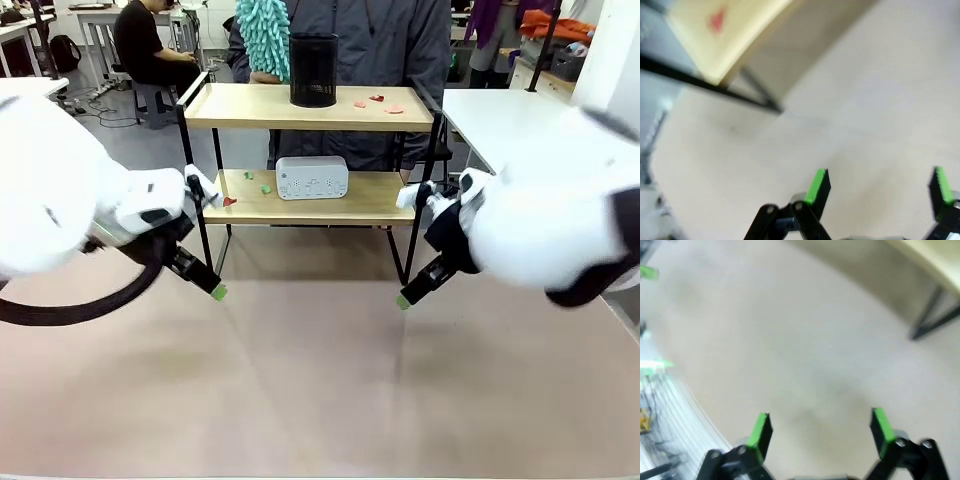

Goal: Clean the shelf.
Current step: Pick up the Duster from the human.

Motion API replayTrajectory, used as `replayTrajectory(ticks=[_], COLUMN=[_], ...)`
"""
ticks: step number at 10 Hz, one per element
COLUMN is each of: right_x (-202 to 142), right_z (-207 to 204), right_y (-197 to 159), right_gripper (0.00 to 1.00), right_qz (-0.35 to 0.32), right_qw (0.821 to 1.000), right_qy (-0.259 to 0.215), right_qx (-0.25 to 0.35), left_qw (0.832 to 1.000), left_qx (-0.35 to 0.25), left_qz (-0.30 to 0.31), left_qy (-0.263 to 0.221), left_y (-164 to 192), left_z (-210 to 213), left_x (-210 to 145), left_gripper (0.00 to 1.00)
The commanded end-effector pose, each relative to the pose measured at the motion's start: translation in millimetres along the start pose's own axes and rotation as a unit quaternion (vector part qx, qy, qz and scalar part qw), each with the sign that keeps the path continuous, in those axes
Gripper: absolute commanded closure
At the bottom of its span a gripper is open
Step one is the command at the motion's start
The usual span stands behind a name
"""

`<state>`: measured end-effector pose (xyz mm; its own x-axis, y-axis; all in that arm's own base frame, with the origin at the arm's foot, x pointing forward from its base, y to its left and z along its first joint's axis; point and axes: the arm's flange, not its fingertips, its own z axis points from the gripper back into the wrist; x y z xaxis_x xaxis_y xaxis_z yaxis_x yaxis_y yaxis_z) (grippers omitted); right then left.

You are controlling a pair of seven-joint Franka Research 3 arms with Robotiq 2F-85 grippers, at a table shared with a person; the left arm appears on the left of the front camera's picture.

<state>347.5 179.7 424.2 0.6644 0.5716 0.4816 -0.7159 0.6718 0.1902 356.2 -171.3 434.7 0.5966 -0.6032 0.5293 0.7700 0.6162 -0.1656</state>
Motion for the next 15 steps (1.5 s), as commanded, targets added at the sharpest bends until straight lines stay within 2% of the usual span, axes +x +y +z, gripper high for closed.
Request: replayTrajectory(ticks=[1,2,3,4,5,6,7,8,9,10,15], right_x=[-61,-92,-135,-193,-238,-275,-299,-300,-300,-300,-300], right_z=[128,168,203,236,251,252,243,230,282,282,282], right_y=[-30,-57,-80,-102,-116,-130,-143,-145,-135,-135,-135], right_gripper=[0.00,0.00,0.00,0.00,0.00,0.00,0.00,0.00,0.00,0.00,0.00], right_qz=[-0.217,-0.310,-0.365,-0.418,-0.458,-0.494,-0.508,-0.512,-0.435,-0.435,-0.435], right_qw=[0.970,0.929,0.890,0.839,0.796,0.754,0.720,0.705,0.834,0.834,0.834], right_qy=[-0.087,-0.158,-0.224,-0.306,-0.359,-0.396,-0.429,-0.448,-0.292,-0.292,-0.292], right_qx=[0.071,0.124,0.156,0.166,0.168,0.174,0.197,0.200,0.173,0.173,0.173], left_qw=[0.989,0.978,0.949,0.887,0.827,0.794,0.776,0.752,0.731,0.821,0.821], left_qx=[-0.108,-0.103,-0.085,-0.058,-0.055,-0.054,-0.088,-0.087,-0.096,-0.082,-0.082], left_qz=[0.015,0.055,0.123,0.217,0.300,0.368,0.394,0.470,0.548,0.383,0.383], left_qy=[-0.100,-0.175,-0.279,-0.402,-0.472,-0.481,-0.484,-0.455,-0.395,-0.415,-0.415], left_y=[-4,7,26,50,67,81,94,107,125,147,147], left_z=[118,153,190,223,225,214,188,172,165,286,286], left_x=[-84,-114,-159,-222,-275,-307,-313,-309,-280,-335,-335], left_gripper=[0.00,0.00,0.00,0.00,0.00,0.00,0.00,0.00,0.00,0.00,0.00])
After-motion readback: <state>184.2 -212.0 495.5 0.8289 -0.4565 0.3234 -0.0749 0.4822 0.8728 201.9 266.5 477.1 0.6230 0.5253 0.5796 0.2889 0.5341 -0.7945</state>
